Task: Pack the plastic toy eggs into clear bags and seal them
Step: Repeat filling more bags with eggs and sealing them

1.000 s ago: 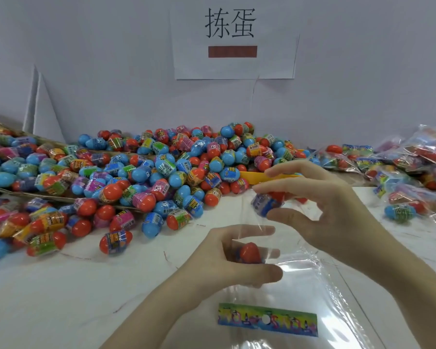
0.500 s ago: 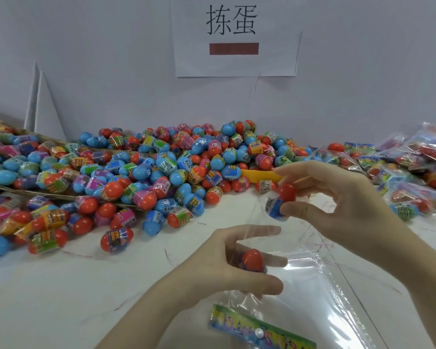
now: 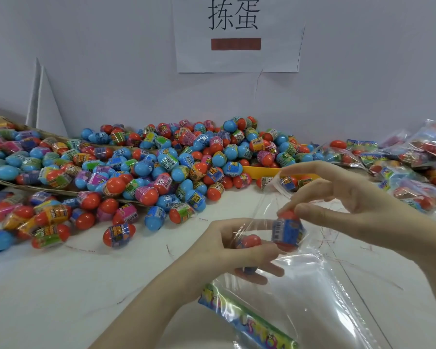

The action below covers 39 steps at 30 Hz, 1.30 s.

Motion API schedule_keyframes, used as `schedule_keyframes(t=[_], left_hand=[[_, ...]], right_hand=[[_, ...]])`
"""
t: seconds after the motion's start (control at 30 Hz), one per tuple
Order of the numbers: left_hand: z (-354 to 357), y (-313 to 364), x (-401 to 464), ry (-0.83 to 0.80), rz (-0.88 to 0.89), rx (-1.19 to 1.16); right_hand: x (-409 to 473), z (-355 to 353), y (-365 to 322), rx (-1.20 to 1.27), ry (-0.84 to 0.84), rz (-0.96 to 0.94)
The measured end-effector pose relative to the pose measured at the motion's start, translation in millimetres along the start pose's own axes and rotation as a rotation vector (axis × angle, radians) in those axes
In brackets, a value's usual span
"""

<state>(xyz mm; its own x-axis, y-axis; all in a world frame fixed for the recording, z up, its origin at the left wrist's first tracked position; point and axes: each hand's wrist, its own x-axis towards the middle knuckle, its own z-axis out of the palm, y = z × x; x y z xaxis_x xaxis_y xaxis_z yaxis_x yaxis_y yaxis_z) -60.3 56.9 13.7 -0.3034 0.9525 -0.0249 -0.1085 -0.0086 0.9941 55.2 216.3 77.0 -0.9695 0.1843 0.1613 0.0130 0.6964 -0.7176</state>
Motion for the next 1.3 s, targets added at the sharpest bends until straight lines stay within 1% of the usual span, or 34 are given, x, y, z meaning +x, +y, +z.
schedule_keyframes(t=[0.17, 0.27, 0.33, 0.4, 0.5, 0.6, 0.7, 0.83, 1.07, 1.13, 1.23, 1.3], left_hand=[[0.1, 0.5, -0.6, -0.054, -0.04, 0.03], [-0.9, -0.9, -0.1, -0.039, -0.026, 0.097], [-1.0, -2.4, 1.0, -0.003, -0.023, 0.097], [-1.5, -4.5, 2.7, 0.033, -0.025, 0.072], [-2.1, -6.7, 3.7, 0.061, -0.024, 0.006], [-2.4, -6.8, 3.5, 0.081, -0.019, -0.05], [-3.8, -7.8, 4.7, 0.14, -0.011, -0.064], [-5.2, -8.6, 6.0, 0.2, -0.004, -0.064], [-2.8, -9.2, 6.0, 0.244, 0.01, -0.043], [-1.9, -9.5, 6.5, 0.259, 0.018, -0.038], [-2.0, -8.9, 6.3, 0.303, 0.026, -0.047], [-1.3, -9.1, 6.0, 0.283, 0.0, -0.029]], right_hand=[[0.7, 4.0, 0.6, -0.001, -0.046, 0.029], [2.1, 3.3, 3.1, 0.023, 0.07, 0.048], [3.9, 4.8, 4.3, 0.053, 0.119, 0.072], [5.7, 7.4, 5.6, 0.067, 0.108, 0.113], [7.1, 9.9, 9.0, 0.033, 0.039, 0.148], [7.9, 12.8, 10.9, 0.024, -0.008, 0.101], [8.9, 15.2, 11.2, 0.057, 0.023, 0.043], [8.3, 21.0, 7.2, -0.009, 0.017, -0.043], [10.8, 25.3, 6.1, 0.01, 0.11, -0.085], [10.3, 26.4, 6.7, 0.011, 0.085, -0.087], [10.0, 27.9, 8.3, -0.021, -0.001, -0.084], [10.5, 28.5, 11.0, -0.052, -0.019, -0.085]])
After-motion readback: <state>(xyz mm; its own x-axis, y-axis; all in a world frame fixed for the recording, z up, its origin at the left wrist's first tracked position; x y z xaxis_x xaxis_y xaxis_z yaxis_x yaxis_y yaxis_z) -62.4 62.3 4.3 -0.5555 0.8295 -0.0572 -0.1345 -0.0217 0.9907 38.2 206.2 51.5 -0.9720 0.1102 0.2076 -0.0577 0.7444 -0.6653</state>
